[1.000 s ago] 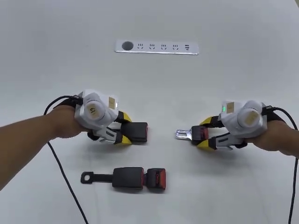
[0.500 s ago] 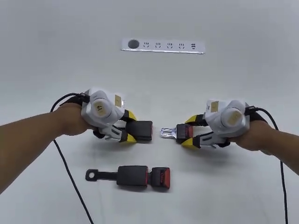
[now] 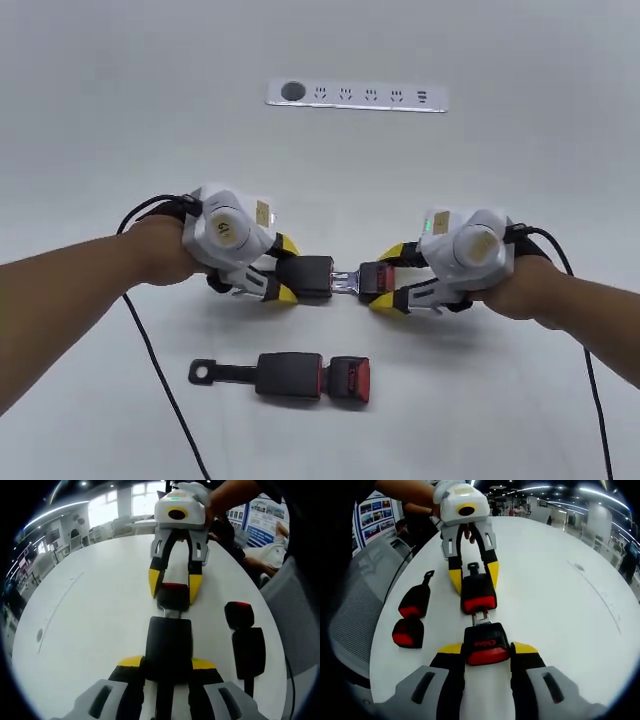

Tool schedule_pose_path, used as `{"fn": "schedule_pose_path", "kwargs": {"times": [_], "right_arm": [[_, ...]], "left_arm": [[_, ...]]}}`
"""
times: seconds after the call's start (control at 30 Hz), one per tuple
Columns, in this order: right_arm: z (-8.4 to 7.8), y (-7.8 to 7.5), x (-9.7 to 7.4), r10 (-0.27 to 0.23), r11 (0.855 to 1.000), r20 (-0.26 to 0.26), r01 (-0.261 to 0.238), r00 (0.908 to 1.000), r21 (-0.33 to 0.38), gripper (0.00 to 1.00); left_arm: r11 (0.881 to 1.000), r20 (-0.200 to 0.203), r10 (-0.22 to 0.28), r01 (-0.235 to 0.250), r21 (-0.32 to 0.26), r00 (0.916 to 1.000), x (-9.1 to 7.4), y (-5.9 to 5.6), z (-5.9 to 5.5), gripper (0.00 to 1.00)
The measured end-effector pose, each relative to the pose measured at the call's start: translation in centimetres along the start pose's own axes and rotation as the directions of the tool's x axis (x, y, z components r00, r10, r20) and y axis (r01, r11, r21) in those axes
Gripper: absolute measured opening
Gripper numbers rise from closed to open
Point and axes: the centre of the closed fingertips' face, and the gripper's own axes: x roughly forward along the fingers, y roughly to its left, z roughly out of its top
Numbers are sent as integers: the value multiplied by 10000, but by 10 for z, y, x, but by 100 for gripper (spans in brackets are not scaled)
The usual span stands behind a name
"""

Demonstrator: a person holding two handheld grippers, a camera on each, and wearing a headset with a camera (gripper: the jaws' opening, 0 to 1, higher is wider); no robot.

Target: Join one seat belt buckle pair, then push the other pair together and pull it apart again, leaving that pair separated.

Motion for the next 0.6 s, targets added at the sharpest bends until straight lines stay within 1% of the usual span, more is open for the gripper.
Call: {"fn": "schedule_pose_path", "kwargs": {"times": [0.03,0.07,0.1,0.13,0.2,0.37,0.47,0.57,0.6], "right_arm": [[0,-2,1,3,10000,11,-3,10000,23,33],[5,-1,4,42,10000,87,-43,10000,38,33],[3,-3,1,28,9990,-75,-32,10000,-439,33],[4,0,1,57,9999,-52,-58,10000,-150,33],[3,0,-1,91,10000,49,-91,9999,2,33],[4,1,-2,170,9998,123,-169,9998,-40,33],[3,2,-2,83,9998,110,-81,9999,-164,32],[2,-3,-2,104,9999,172,-101,9998,-137,32],[3,-3,-1,127,9999,195,-125,9997,-120,32]], "left_arm": [[10000,-9,-1,1,4,10000,0,0,0,34],[10000,-10,0,0,6,10000,0,0,0,34],[10000,-22,-17,17,19,10000,0,0,0,34],[10000,-7,-20,20,17,10000,0,0,0,34],[10000,14,-18,18,-15,10000,0,0,0,34],[9999,44,-110,109,82,9999,1,0,1,34],[9994,-6,-204,204,266,9998,1,0,2,33],[9993,-17,-237,238,278,9997,1,1,3,33],[9993,4,-266,266,261,9996,1,1,3,33]]}}
